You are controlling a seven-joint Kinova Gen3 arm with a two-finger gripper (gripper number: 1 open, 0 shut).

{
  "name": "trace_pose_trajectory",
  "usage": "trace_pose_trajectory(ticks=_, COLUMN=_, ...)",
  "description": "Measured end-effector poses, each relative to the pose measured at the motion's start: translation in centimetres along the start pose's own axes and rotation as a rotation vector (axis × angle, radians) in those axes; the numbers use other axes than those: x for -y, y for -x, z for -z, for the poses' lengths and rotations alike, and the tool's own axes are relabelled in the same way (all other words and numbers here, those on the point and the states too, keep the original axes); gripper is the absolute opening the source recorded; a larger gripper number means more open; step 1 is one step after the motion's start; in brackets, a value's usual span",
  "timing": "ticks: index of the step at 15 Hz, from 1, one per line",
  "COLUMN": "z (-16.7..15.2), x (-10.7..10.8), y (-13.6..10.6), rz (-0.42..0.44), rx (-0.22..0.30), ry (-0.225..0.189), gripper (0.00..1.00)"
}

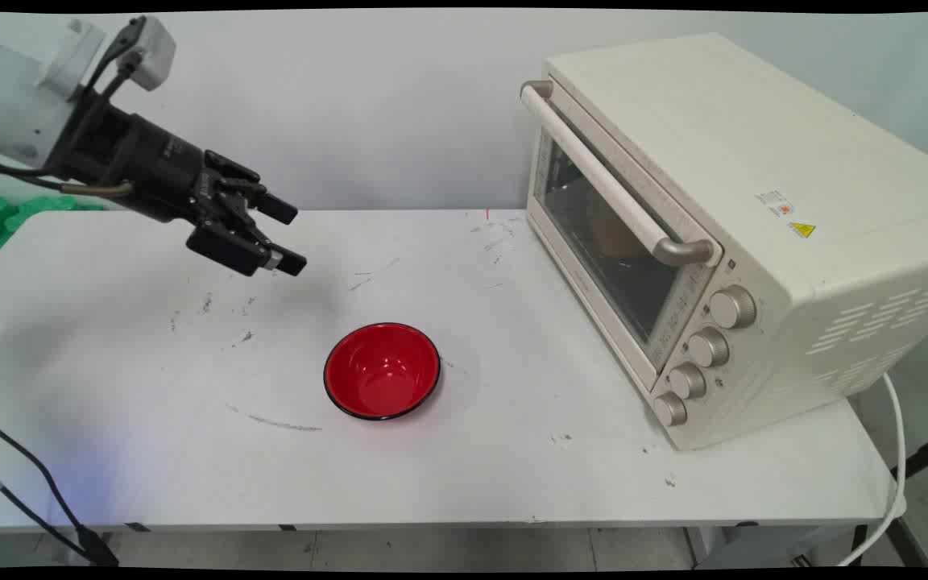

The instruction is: Open the oven

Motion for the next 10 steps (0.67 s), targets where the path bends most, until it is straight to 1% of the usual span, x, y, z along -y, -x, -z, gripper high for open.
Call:
trace_pose_trajectory(ticks=2, z=-0.5, x=0.1, y=-1.1, rz=0.012, rx=0.007, ry=-0.018, gripper=1.0)
trace_pose_trajectory(ticks=4, z=-1.0, x=0.2, y=-2.9, rz=0.027, rx=0.004, ry=-0.036, gripper=1.0)
trace_pose_trajectory(ticks=7, z=-2.0, x=0.8, y=-6.3, rz=0.054, rx=-0.02, ry=-0.063, gripper=1.0)
trace_pose_trajectory(ticks=10, z=-2.7, x=1.3, y=-8.8, rz=0.076, rx=-0.053, ry=-0.079, gripper=1.0)
